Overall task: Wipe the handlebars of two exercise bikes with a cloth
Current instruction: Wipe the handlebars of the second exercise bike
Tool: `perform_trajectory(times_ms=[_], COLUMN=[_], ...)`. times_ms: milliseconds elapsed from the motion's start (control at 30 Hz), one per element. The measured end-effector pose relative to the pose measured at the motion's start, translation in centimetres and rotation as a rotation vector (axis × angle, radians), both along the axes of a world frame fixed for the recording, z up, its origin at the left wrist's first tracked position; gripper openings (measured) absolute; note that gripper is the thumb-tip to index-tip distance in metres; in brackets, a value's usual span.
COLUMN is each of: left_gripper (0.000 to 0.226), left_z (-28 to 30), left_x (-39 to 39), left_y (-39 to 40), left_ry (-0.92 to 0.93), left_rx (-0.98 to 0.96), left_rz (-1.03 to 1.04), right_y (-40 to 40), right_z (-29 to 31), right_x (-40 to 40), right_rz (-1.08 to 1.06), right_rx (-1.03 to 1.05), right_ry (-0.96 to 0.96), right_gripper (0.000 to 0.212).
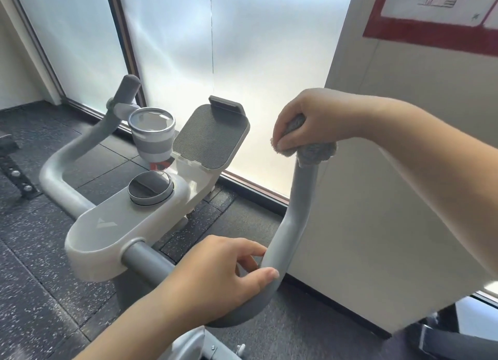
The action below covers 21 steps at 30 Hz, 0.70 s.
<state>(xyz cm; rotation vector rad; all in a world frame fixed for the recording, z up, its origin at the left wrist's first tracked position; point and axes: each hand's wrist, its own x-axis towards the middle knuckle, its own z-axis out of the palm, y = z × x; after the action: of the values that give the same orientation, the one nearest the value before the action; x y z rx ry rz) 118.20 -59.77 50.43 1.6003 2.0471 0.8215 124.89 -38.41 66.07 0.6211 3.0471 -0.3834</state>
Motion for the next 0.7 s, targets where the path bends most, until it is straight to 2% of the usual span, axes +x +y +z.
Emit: perform_trajectory(times_ms=[367,433,500,700], left_gripper=[0.038,0.036,0.034,0.038], left_z=[-0.4,-0.3,-0.3,-0.4], left_x=[0.1,0.2,0.3,0.3], left_y=[-0.1,-0.1,-0.1,0.0], left_ry=[0.01,0.016,0.012,0.001], left_rx=[0.025,0.03,0.025,0.046], left_rz=[0.008,0.014,0.019,0.021], right_y=[3.1,3.3,3.3,2.6], right_z=[-2.9,-3.9,-5.0,-8.1], right_x=[3.2,4.0,4.7,5.7], right_rz=[-0.142,-0.19,-0.224,-0.351], right_rx=[-0.643,-0.736,-0.815,-0.932], right_ry=[0.495,0.607,0.706,0.929], right_gripper=[0.005,0.016,0.021,0.013])
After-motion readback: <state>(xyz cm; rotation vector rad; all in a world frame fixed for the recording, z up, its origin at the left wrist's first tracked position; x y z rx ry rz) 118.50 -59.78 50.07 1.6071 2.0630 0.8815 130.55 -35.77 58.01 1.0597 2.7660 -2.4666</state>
